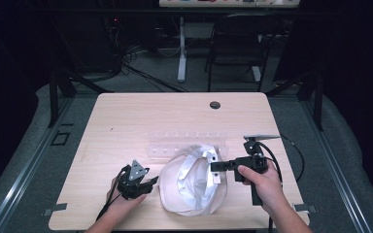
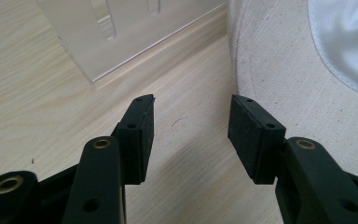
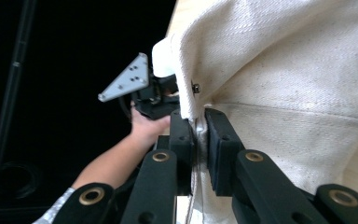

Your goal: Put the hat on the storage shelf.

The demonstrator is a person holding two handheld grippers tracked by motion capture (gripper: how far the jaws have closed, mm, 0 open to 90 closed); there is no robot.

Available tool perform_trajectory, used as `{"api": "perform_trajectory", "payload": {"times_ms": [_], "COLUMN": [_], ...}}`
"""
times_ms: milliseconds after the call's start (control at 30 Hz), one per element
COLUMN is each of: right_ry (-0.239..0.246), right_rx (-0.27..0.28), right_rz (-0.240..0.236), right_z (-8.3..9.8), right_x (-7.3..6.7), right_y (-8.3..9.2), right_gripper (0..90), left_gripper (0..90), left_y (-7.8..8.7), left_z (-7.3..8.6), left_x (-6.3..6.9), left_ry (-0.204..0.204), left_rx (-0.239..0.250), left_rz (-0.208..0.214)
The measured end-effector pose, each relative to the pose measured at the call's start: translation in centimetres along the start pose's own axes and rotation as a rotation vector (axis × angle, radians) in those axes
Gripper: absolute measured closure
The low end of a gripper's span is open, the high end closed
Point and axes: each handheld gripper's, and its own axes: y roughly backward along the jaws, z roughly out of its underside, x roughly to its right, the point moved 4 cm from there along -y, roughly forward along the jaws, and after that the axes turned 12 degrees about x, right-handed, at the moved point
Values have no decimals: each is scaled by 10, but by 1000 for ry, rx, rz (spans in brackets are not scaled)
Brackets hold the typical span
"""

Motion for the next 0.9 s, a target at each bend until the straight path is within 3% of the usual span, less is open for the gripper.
{"api": "perform_trajectory", "payload": {"times_ms": [367,567,900], "right_ry": [54,53,50], "right_rx": [52,112,165], "right_rz": [-95,-140,-133], "right_z": [0,-5,-16], "right_x": [-13,-26,-32], "right_y": [-3,1,13], "right_gripper": [824,824,824], "left_gripper": [509,503,464], "left_y": [0,1,2], "left_z": [0,-1,-4], "left_x": [0,1,7], "left_ry": [-1,-5,-13], "left_rx": [5,7,29], "left_rz": [0,5,21]}}
